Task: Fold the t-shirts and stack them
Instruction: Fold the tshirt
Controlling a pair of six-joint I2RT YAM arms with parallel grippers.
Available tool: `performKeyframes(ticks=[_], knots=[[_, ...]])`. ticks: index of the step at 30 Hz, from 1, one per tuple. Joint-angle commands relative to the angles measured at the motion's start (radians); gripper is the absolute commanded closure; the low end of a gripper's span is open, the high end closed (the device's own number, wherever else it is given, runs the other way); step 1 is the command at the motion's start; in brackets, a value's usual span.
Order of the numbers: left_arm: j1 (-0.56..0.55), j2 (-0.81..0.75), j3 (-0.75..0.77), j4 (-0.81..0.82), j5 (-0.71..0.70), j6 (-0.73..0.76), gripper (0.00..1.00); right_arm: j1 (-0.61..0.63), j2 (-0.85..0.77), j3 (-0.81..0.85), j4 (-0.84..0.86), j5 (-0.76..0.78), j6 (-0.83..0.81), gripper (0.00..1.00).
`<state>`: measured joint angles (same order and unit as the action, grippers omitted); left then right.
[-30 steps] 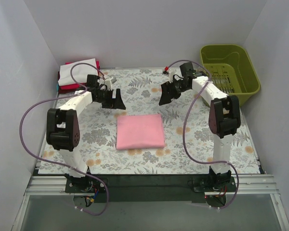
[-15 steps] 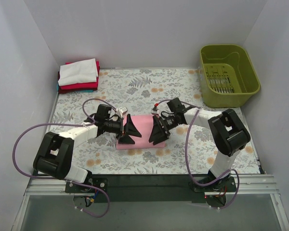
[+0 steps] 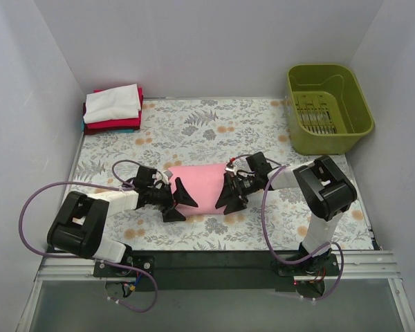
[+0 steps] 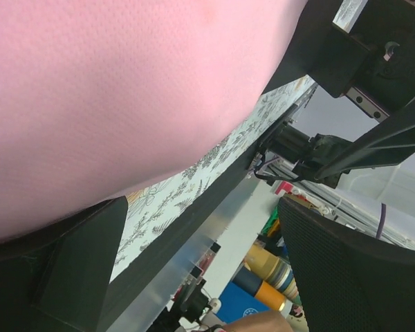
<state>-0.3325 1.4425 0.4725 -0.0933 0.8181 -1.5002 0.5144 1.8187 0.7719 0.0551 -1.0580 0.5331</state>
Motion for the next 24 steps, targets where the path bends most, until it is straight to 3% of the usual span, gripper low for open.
performKeyframes(ticks=[1,5,7,10,16,24], knots=[[0.016,-0.054,-0.014,-0.031,-0.047,0.031,0.09,-0.019,0.007,-0.008,-0.04,0.106,-0.099,0.02],[0.01,-0.148,0.04,-0.06,0.122,0.075,0.09,-0.017,-0.148,0.061,-0.133,0.003,-0.189,0.02],[-0.011,-0.227,0.106,-0.071,0.125,0.104,0.09,-0.007,-0.209,0.116,-0.127,-0.003,-0.171,0.02],[-0.028,-0.197,0.172,-0.098,0.089,0.095,0.09,0.021,-0.252,0.161,-0.107,0.026,-0.136,0.02],[-0.031,-0.093,0.186,-0.002,-0.06,0.048,0.09,0.091,-0.147,0.156,0.092,0.119,0.072,0.02],[-0.008,0.038,0.062,0.02,-0.18,0.014,0.08,0.13,0.025,0.067,0.175,0.197,0.096,0.02]])
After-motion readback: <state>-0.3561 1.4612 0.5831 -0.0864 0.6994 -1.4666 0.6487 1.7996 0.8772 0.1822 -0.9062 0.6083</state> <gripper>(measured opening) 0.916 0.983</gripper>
